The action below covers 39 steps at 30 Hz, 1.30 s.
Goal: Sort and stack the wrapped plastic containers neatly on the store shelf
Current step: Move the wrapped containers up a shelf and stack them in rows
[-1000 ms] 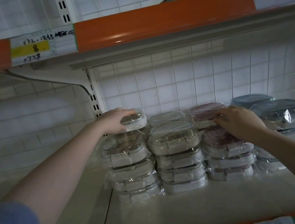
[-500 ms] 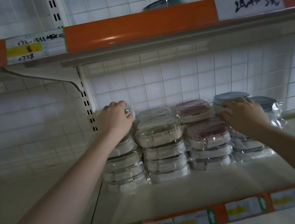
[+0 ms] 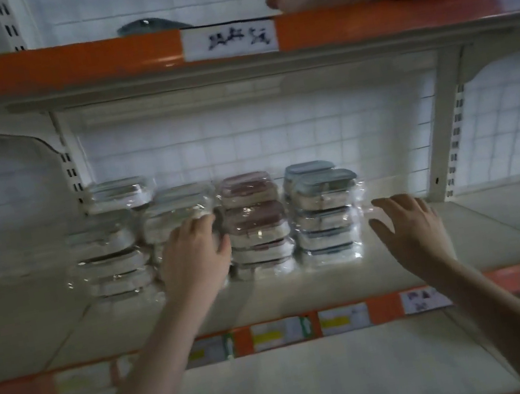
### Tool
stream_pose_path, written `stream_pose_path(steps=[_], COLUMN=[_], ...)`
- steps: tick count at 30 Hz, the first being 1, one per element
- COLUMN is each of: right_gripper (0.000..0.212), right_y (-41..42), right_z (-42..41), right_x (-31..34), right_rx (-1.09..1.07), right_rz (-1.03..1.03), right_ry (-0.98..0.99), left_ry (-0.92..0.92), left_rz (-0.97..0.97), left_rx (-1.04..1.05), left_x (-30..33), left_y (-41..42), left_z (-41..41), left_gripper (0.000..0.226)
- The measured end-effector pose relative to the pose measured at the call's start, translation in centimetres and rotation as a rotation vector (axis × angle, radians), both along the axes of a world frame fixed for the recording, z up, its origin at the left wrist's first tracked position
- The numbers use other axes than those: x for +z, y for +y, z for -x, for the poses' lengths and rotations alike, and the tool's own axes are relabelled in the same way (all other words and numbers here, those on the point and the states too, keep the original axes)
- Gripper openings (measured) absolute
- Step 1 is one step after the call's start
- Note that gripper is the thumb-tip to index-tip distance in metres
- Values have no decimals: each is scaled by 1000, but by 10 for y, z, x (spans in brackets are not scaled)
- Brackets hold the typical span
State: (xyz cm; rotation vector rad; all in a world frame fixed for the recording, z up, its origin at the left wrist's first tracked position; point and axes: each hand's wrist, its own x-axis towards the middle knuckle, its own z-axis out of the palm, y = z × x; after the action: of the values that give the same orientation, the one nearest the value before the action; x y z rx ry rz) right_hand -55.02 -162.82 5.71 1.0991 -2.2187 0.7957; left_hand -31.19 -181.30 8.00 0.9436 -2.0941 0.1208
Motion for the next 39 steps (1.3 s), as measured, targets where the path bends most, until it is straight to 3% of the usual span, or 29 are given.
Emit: stream_pose_path(steps=[10, 28, 36, 39], right_gripper=[32, 18, 33, 28], right_y=[133, 237, 334, 379], right_z=[75, 117, 218, 276], right_x=[-64, -127, -173, -192], right_rx=[-7, -168, -256, -256], right_rz=[-77, 16, -16, -12], right_ry=[-12, -104, -151, -155], left_ry=[-72, -32, 16, -2], left_rz=[8, -77, -40, -89], left_rx=[15, -207, -203, -166], left_x=[-72, -126, -158, -181], left_y=[139, 230, 305, 346], left_z=[85, 173, 268, 316], left_gripper=[35, 38, 34, 34])
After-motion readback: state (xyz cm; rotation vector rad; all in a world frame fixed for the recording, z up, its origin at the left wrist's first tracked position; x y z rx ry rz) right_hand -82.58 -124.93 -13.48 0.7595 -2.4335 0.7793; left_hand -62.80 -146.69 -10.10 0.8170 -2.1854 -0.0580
